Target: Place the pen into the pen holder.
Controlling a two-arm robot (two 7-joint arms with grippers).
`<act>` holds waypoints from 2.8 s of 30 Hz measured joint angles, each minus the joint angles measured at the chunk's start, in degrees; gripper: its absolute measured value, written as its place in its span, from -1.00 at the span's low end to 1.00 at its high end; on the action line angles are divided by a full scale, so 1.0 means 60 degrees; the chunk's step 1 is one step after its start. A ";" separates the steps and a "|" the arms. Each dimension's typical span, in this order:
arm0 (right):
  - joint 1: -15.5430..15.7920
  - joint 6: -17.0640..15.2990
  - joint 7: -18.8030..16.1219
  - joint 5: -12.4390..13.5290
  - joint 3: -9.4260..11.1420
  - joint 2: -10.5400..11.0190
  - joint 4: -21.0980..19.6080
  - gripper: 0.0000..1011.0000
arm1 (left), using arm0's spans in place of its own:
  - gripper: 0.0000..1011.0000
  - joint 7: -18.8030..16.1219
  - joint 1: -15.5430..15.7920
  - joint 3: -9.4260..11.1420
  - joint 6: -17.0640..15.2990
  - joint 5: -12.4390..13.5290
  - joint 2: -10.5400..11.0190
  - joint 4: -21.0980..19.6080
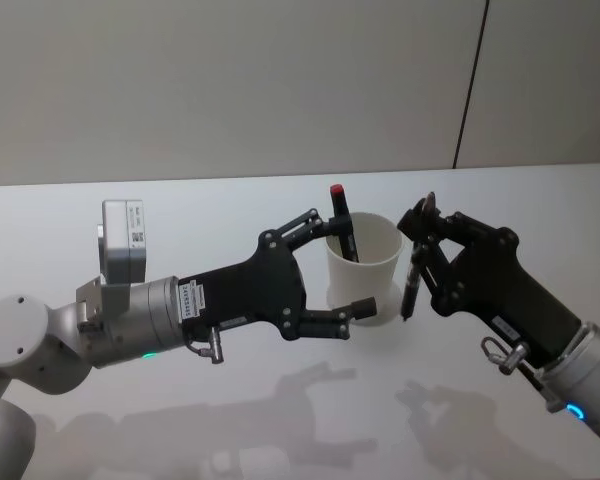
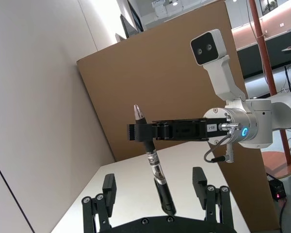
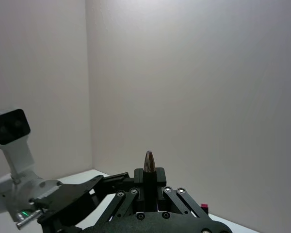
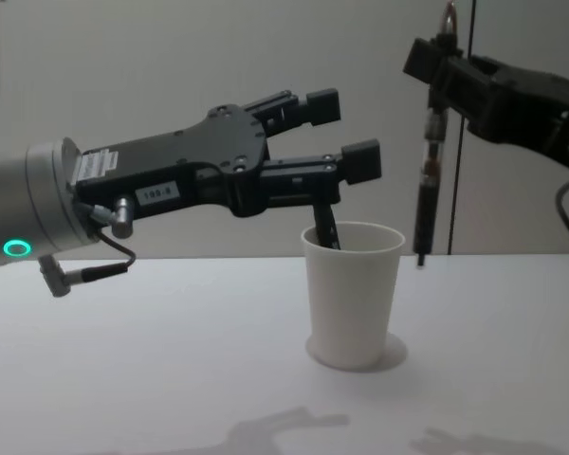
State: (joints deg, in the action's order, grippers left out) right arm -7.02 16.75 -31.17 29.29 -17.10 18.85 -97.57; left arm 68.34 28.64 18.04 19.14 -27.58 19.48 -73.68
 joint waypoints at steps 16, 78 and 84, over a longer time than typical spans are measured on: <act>-0.0156 0.0554 0.1845 -0.2407 0.0046 -0.0160 0.0095 -0.76 | 0.99 0.0000 0.0000 0.0000 0.0000 0.0000 0.0000 0.0000; -0.3052 0.1357 0.1735 -0.4012 -0.0421 -0.2208 0.4063 0.00 | 0.99 0.0000 0.0000 0.0001 0.0000 0.0000 0.0000 0.0000; -0.3078 0.1376 0.1753 -0.4031 -0.0440 -0.2236 0.4108 0.43 | 0.99 0.0000 0.0000 0.0001 0.0000 0.0000 0.0000 0.0000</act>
State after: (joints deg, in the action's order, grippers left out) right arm -25.49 25.01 -20.65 5.11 -19.74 5.44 -72.92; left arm 68.34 28.64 18.05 19.14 -27.58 19.48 -73.68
